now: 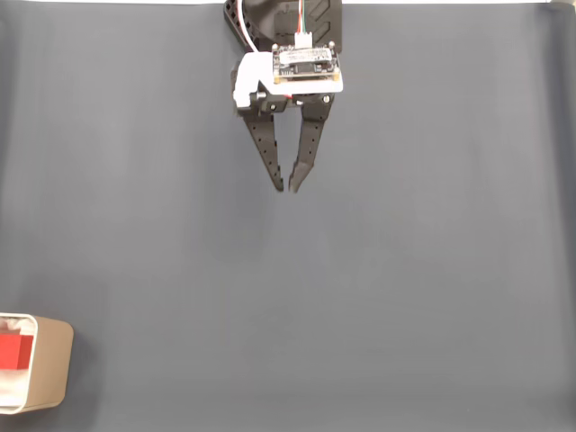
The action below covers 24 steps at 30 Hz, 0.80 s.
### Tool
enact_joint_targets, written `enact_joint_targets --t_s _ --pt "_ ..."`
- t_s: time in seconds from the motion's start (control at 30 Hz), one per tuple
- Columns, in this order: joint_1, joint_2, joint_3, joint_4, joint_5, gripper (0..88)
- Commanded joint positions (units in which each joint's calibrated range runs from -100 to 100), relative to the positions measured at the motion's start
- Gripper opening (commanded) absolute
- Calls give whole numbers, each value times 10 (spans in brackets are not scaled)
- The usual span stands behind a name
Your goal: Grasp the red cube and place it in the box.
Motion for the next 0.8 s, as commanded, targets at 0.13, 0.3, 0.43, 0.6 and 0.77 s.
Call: enact_joint_targets --t_s 0.13,0.3,0.43,0.6,0.77 --pt "-2 -167 174 -5 -5 0" --pt "7 -218 251 2 -5 0" --pt "15 -252 316 11 -3 0" --pt "11 -298 365 79 2 0" --pt "-4 -314 366 161 1 0"
